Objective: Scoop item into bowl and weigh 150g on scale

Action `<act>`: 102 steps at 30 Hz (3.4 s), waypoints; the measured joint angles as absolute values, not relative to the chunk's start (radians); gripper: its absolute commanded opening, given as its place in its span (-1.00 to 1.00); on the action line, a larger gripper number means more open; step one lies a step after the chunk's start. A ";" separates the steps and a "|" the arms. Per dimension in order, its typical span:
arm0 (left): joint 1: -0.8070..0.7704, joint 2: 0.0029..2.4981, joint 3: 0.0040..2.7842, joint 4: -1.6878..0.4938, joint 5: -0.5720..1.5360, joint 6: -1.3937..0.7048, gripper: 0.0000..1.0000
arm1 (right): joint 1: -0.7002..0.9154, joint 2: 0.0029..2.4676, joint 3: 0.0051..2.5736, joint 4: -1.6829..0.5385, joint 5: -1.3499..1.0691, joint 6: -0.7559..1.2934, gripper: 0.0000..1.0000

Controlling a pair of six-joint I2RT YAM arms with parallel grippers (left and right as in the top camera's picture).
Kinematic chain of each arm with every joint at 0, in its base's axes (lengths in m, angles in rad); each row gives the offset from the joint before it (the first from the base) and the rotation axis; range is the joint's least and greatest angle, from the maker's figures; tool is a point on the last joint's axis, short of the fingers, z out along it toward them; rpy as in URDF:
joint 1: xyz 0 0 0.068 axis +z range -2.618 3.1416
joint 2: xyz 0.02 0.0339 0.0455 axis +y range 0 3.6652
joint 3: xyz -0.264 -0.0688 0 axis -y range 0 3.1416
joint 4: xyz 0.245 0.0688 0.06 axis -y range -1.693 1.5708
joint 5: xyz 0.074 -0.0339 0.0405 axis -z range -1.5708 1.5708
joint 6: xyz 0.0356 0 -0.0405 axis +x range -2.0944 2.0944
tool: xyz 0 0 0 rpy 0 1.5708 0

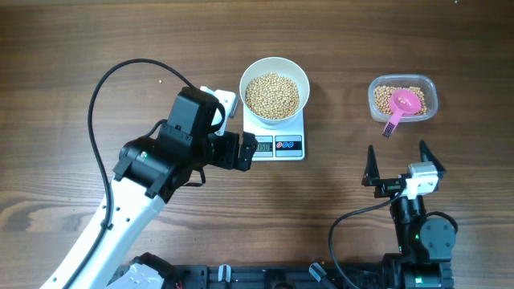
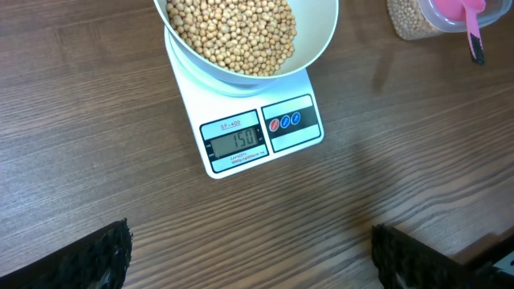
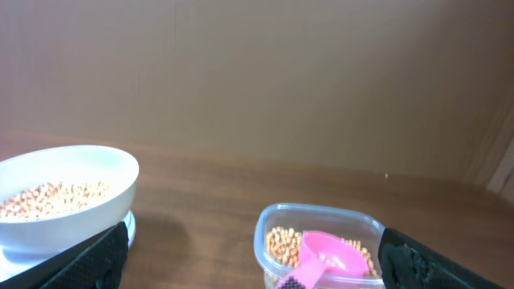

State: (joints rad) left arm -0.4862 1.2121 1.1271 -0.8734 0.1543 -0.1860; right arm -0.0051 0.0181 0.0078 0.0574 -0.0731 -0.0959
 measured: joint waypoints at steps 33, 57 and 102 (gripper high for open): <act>-0.486 1.212 1.127 -0.873 0.154 -0.186 1.00 | -0.005 0.017 0.006 0.000 -0.017 -0.068 0.99; -0.486 1.212 1.127 -0.874 0.154 -0.186 1.00 | -0.005 0.017 0.006 0.000 -0.017 -0.068 1.00; -0.227 0.452 0.577 -0.503 0.154 -0.186 1.00 | -0.005 0.013 0.006 0.001 -0.017 -0.068 0.99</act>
State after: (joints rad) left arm -0.2272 0.4522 0.5774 -0.5026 0.1535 -0.1860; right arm -0.0051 0.0132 0.0063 0.0010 -0.0174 -0.0681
